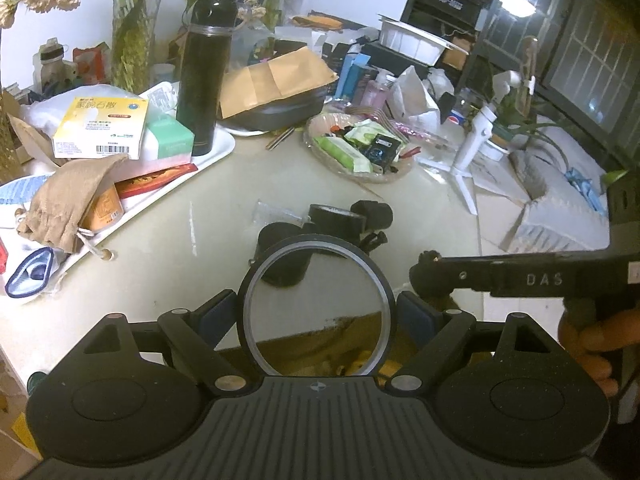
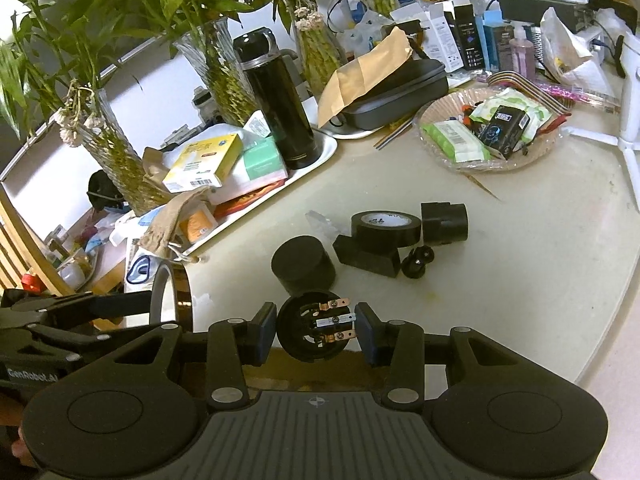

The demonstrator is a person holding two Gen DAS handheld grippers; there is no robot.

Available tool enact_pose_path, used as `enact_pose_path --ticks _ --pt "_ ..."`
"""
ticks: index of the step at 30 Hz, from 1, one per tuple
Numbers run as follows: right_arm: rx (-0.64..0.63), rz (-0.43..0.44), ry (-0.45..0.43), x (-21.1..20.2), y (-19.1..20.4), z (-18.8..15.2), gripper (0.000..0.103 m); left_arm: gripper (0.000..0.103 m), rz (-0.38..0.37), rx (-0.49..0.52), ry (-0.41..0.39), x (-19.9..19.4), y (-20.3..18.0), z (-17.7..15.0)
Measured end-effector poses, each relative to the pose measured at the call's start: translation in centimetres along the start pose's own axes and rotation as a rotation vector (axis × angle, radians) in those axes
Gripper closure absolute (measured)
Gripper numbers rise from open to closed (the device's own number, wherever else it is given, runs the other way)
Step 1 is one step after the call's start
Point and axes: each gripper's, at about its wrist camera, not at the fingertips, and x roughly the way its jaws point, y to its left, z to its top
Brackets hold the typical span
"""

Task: Organize rigid objects
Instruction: 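Lift the clear plastic ring off the black disc with the left tool, then carry the ring over the cardboard box with the left tool while the right tool opens, dropping the plug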

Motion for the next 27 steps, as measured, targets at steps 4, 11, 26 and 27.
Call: enact_pose_path --ticks 4,11,26,27 --pt "0.003 0.000 -0.002 -0.6 0.2 -0.6 0.058 0.016 0.047 0.039 -0.026 -0.2 -0.3 -0.7" --pt "0.012 -0.002 -0.006 -1.4 0.5 -1.6 0.058 0.015 0.131 0.114 -0.068 -0.3 -0.9 -1.9" --pt "0.025 0.002 -0.012 -3.0 0.9 -3.5 0.058 0.009 -0.001 0.054 -0.083 -3.1 -1.0 -4.0" --pt "0.025 0.003 -0.012 -3.1 0.9 -3.6 0.058 0.009 0.000 0.046 -0.080 -3.2 -1.0 -4.1"
